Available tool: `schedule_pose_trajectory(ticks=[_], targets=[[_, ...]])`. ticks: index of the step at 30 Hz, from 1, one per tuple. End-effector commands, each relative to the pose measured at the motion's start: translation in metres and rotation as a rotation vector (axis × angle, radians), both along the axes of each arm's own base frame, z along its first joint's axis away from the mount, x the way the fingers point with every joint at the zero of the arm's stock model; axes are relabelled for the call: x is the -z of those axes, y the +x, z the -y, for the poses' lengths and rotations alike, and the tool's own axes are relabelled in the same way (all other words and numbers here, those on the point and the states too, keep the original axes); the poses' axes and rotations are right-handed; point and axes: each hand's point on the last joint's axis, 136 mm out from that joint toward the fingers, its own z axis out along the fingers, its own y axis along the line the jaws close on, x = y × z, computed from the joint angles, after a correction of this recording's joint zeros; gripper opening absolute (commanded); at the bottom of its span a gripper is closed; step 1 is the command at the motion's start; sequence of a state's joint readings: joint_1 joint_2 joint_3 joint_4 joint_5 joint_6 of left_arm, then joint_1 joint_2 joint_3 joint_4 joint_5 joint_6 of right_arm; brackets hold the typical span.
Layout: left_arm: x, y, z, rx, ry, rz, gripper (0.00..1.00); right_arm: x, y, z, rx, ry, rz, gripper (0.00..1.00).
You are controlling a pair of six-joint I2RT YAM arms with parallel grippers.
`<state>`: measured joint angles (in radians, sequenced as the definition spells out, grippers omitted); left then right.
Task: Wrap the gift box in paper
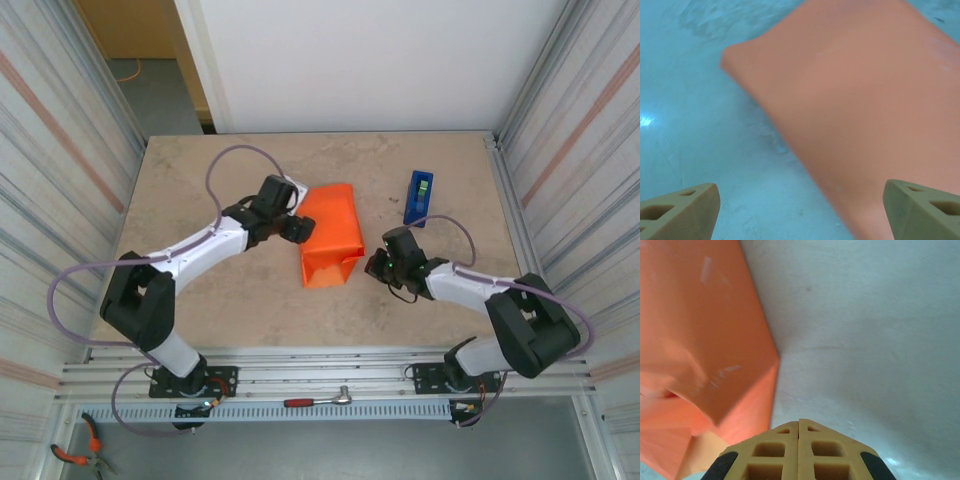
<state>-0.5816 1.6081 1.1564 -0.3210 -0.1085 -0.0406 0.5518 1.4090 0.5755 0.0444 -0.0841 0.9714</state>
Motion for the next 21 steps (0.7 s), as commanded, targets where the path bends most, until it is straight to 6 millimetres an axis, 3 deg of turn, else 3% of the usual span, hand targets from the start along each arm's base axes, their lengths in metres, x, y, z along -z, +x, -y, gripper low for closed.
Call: schedule_pose_trajectory(ticks=[1,12,16,21], targets=[[0.018,-0.001,0.0,-0.084,-0.115,-0.119,0.86,0.001,0.005,-0.01,-0.058,-0.053,-0.024,0.0],[0.058,-0.004,0.021,0.021,-0.103,-0.226,0.86,0.016,0.007,-0.056,-0.165,-0.125,-0.084,0.0],[0.063,-0.005,0.024,0.031,-0.102,-0.238,0.85,0.025,0.006,-0.06,-0.161,-0.123,-0.1,0.0],[0.062,-0.006,0.026,0.038,-0.098,-0.233,0.85,0.017,0.004,-0.062,-0.175,-0.093,-0.075,0.0]])
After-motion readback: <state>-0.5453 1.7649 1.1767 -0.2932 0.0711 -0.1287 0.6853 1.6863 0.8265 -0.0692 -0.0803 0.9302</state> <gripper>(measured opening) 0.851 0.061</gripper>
